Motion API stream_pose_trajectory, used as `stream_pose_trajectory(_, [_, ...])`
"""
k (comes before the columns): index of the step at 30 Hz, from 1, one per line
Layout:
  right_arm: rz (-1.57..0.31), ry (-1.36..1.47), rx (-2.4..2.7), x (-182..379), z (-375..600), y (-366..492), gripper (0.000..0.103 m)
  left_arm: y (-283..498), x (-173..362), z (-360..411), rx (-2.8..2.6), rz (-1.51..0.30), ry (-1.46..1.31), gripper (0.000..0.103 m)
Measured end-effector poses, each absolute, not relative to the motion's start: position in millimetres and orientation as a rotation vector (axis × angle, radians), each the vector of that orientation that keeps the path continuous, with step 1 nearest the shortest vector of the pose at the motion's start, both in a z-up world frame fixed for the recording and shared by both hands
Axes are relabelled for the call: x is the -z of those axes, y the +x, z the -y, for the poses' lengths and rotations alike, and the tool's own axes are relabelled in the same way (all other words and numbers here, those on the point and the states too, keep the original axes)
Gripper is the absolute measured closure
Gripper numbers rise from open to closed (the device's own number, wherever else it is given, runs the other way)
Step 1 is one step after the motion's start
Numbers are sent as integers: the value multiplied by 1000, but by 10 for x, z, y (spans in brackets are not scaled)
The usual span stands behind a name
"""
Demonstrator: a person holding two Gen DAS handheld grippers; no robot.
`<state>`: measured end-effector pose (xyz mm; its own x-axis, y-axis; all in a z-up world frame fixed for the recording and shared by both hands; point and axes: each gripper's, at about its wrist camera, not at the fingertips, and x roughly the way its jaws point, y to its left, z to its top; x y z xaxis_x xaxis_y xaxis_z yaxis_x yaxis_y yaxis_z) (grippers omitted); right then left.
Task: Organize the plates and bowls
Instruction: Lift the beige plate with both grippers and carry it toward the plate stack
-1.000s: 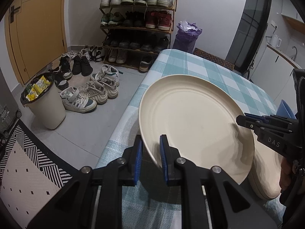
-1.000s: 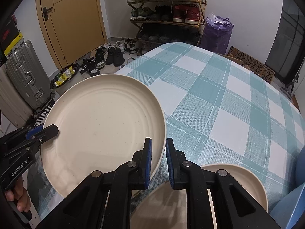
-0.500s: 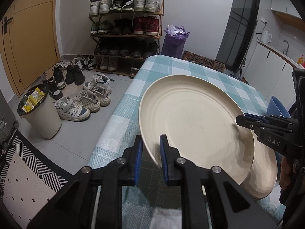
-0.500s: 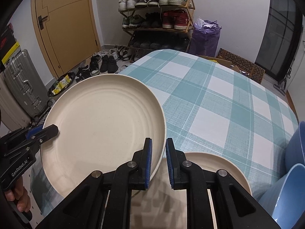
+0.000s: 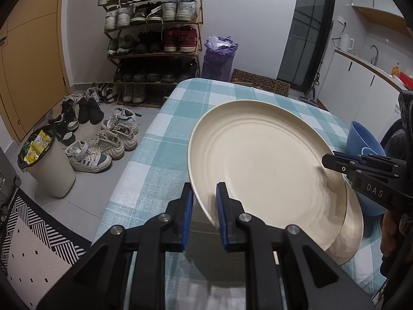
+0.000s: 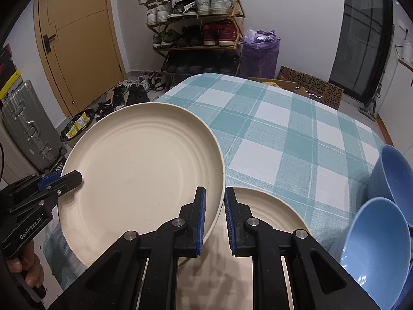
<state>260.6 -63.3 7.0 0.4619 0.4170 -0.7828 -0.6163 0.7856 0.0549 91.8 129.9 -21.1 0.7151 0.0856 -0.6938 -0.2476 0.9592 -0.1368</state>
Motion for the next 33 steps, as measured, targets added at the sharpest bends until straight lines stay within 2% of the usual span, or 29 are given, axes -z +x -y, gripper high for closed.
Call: stream_pose_trajectory(33, [-861, -171, -532, -246, 1473, 2269, 88, 885, -5, -669, -71, -746, -121, 87])
